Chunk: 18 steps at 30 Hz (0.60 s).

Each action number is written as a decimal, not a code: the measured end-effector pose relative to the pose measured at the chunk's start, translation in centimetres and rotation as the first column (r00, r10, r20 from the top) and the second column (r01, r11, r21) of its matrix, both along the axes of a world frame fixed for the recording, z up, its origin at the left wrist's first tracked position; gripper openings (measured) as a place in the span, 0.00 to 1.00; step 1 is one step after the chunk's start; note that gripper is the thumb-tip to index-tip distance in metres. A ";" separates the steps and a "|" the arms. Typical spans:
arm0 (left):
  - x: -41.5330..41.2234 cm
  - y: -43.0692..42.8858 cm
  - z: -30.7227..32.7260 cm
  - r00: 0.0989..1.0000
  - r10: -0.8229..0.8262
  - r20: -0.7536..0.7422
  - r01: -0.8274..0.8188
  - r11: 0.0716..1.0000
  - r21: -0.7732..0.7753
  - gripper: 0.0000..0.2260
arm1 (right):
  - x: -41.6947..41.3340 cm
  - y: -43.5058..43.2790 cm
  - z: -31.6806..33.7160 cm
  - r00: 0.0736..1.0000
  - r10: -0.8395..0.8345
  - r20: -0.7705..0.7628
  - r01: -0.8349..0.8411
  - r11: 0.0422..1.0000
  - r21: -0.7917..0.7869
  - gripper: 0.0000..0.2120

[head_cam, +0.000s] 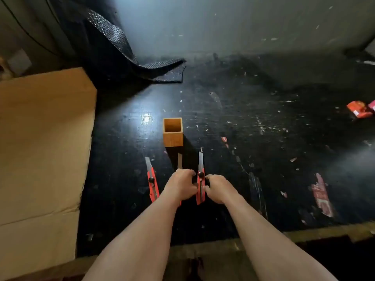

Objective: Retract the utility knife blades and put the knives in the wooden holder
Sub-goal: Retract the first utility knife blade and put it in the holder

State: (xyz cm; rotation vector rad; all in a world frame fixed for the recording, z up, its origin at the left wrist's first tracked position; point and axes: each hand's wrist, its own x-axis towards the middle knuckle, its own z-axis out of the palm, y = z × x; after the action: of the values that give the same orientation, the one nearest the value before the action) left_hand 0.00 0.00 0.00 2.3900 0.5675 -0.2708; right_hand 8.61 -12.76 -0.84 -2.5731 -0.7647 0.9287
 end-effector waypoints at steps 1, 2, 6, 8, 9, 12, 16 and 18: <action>0.2 -0.2 -0.9 1.000 0.011 0.009 -0.011 0.999 -0.042 0.09 | -0.2 0.0 -0.5 1.000 -0.008 -0.013 0.008 1.000 -0.002 0.13; 0.3 -0.5 -1.1 0.999 0.035 -0.002 -0.035 0.996 -0.079 0.06 | -0.2 0.0 -0.8 1.000 -0.025 -0.017 0.025 1.000 0.002 0.14; 0.4 -2.0 -3.1 0.985 0.155 -0.077 -0.165 0.975 -0.150 0.02 | -1.2 -0.2 -2.4 0.997 -0.076 -0.005 0.076 0.996 0.044 0.14; 0.6 -2.5 -3.6 0.955 0.281 -0.096 -0.296 0.929 -0.223 0.03 | -1.5 -0.3 -3.2 0.991 -0.133 -0.019 0.135 0.986 0.098 0.13; 0.7 -2.7 -3.9 0.939 0.327 -0.109 -0.344 0.905 -0.251 0.05 | -1.6 -0.4 -3.6 0.985 -0.169 -0.045 0.173 0.978 0.117 0.12; 1.1 -3.5 -4.6 0.910 0.399 -0.113 -0.414 0.861 -0.295 0.11 | -1.9 -0.9 -4.1 0.949 -0.286 -0.132 0.307 0.933 0.190 0.12; 1.3 -4.0 -5.1 0.853 0.510 -0.110 -0.509 0.769 -0.387 0.13 | -1.7 -1.7 -3.7 0.902 -0.354 -0.247 0.415 0.869 0.269 0.12; 1.3 -4.1 -4.6 0.827 0.551 -0.110 -0.538 0.720 -0.440 0.16 | -1.4 -2.1 -3.3 0.891 -0.360 -0.276 0.436 0.846 0.307 0.13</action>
State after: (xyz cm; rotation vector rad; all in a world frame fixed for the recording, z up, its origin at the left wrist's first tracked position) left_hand 1.34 -4.09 -4.65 1.6754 1.0420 -0.0873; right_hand 7.25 -14.83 -4.11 -2.1467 -0.2810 0.8141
